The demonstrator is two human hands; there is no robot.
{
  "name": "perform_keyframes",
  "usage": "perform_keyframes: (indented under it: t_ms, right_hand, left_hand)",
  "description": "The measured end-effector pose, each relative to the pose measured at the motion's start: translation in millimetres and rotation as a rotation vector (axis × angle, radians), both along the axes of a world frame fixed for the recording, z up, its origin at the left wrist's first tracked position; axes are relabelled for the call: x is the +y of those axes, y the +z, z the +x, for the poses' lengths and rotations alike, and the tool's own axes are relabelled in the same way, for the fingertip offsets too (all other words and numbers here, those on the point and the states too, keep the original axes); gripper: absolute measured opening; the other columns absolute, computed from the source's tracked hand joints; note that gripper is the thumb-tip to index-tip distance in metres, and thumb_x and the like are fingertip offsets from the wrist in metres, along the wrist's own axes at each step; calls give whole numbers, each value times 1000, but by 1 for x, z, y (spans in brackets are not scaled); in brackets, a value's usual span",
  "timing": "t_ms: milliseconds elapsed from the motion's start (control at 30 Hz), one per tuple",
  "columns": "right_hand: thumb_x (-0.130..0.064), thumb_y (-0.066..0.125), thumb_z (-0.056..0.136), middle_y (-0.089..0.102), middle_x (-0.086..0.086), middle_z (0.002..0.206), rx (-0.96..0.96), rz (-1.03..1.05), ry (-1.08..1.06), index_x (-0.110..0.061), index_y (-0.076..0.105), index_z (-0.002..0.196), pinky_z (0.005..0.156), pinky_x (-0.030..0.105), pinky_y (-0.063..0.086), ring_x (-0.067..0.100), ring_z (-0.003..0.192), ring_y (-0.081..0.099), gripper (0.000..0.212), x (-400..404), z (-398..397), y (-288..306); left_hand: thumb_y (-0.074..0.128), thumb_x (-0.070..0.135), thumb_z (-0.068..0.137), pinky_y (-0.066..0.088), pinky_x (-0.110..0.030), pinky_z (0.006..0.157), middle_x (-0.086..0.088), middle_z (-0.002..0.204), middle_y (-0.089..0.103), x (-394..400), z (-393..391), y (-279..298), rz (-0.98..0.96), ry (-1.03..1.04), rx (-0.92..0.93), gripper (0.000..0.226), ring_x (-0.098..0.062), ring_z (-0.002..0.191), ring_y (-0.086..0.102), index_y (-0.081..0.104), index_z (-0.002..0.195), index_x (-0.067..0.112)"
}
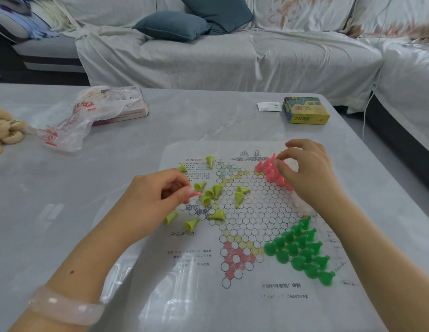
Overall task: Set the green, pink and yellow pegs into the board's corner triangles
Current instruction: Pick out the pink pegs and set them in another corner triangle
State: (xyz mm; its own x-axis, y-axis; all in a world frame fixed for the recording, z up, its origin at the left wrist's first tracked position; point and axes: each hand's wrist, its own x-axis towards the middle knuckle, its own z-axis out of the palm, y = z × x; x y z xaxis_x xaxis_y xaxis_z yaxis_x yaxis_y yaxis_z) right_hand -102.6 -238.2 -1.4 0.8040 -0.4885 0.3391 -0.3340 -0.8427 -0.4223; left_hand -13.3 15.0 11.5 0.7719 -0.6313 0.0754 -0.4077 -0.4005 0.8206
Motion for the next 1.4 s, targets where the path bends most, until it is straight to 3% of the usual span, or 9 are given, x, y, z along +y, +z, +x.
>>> perform_keyframes:
  t_ms: [100, 300, 700, 800, 933, 1067, 1167, 1267, 1400]
  right_hand:
    - [-25, 53, 88, 56, -6, 113, -28, 23, 181, -19, 67, 96, 91, 21, 26, 8, 108, 45, 17, 17, -1, 16]
    - [-34, 61, 81, 59, -18, 103, -63, 162, 587, -30, 68, 92, 95, 25, 40, 2, 107, 51, 14, 59, -4, 31]
    - [-29, 64, 80, 62, -17, 93, -152, 219, 585, -26, 69, 87, 81, 24, 47, 4, 96, 56, 8, 60, -5, 26]
    - [-32, 61, 80, 59, -22, 92, -139, 275, 547, -31, 65, 83, 82, 22, 48, 2, 94, 57, 5, 58, -5, 30]
    - [-24, 60, 81, 62, -17, 84, -219, 411, 272, -37, 56, 74, 70, 20, 51, 4, 74, 60, 14, 39, -6, 27]
    - [-18, 61, 83, 63, -15, 80, -310, 472, -4, -27, 62, 78, 79, 22, 47, 1, 81, 59, 10, 18, -10, 14]
    - [-19, 61, 83, 63, -14, 81, -331, 477, -51, -25, 63, 81, 84, 28, 46, 9, 88, 59, 7, 13, -10, 12]
    - [-19, 61, 83, 63, -14, 82, -330, 457, -50, -25, 62, 82, 82, 27, 45, 11, 89, 58, 7, 13, -9, 12]
    - [-18, 61, 83, 64, -10, 84, -320, 428, -53, -26, 63, 80, 84, 30, 47, 12, 90, 59, 8, 10, -8, 10]
  left_hand:
    - [59, 21, 84, 44, -8, 53, 10, 69, 71, -9, -4, 1, -108, 43, 138, 10, 2, 52, 56, 65, 79, 16]
    - [56, 23, 86, 42, -11, 52, 4, 68, 71, -26, -18, 5, -201, -9, 296, 16, -4, 53, 53, 66, 82, 11]
    - [52, 16, 89, 45, -14, 53, 4, 72, 72, -37, -26, 6, -261, -50, 382, 14, -7, 55, 54, 65, 86, 11]
    - [54, 18, 89, 45, -11, 55, 5, 75, 72, -34, -18, 1, -197, 15, 274, 10, -2, 56, 56, 64, 86, 18]
    - [48, 8, 91, 37, -9, 64, 10, 82, 63, -20, 9, -10, 3, 306, -178, 20, -3, 73, 55, 64, 90, 20]
    - [42, -4, 88, 36, -31, 98, -13, 127, 53, -8, 35, -32, 243, 297, -351, 37, -32, 117, 48, 61, 117, 9]
    - [38, -5, 87, 29, -40, 108, -8, 145, 38, -11, 36, -39, 365, 175, -338, 49, -31, 132, 34, 53, 128, 19]
    - [37, -6, 87, 31, -37, 107, -1, 145, 40, -15, 34, -41, 433, 113, -375, 51, -26, 132, 36, 55, 127, 21]
    - [41, -12, 82, 43, -35, 90, -10, 118, 62, -14, 36, -41, 370, 184, -383, 41, -31, 110, 53, 67, 108, 7]
